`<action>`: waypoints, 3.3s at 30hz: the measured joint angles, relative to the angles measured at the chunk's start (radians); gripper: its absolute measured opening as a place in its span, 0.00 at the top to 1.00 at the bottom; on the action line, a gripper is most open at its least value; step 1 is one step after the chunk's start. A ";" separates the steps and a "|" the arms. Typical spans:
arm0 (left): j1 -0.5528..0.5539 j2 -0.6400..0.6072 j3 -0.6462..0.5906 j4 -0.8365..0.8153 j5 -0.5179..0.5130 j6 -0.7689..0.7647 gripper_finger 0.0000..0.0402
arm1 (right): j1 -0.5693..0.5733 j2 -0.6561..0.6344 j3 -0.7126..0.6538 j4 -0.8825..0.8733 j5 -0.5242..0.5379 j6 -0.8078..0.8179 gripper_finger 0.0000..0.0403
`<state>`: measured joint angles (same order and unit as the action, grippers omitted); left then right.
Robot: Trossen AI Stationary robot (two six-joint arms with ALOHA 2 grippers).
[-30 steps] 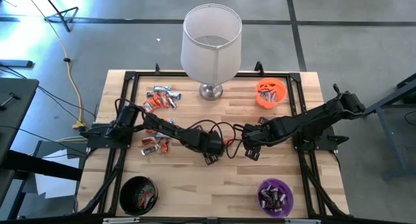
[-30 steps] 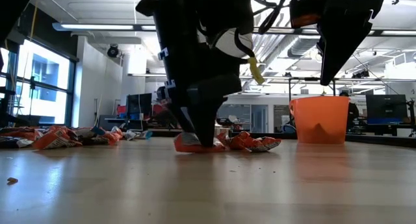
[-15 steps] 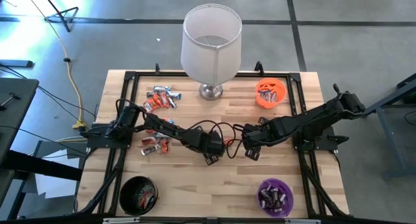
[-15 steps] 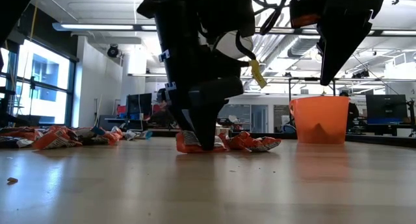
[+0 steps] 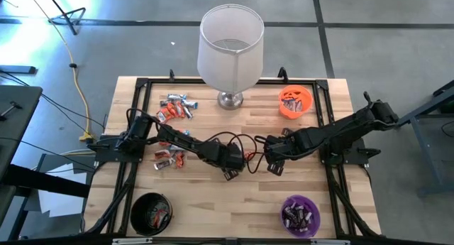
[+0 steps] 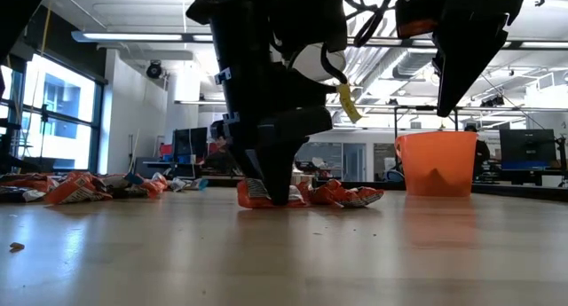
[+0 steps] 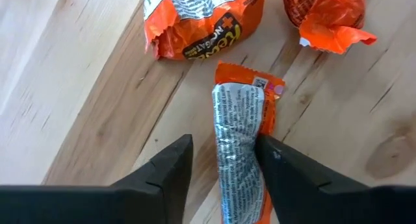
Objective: Sort candy
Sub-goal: Put the orange chocolate bar into the black bucket
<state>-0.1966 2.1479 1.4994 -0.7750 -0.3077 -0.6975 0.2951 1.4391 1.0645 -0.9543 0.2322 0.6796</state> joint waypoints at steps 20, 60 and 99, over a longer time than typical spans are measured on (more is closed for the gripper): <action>-0.029 -0.065 -0.008 -0.187 -0.074 -0.135 0.85 | 0.000 0.000 0.000 0.006 0.000 0.000 0.55; -0.902 -0.477 -0.001 -0.520 -0.029 -1.573 0.84 | 0.000 0.000 0.000 0.025 0.000 0.000 0.55; -0.474 -0.400 0.053 -0.488 -0.198 -0.596 0.49 | 0.000 0.000 0.000 0.040 0.000 0.000 0.55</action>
<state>-0.6703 1.7481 1.5520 -1.2633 -0.5053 -1.2931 0.2955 1.4387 1.0645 -0.9147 0.2323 0.6800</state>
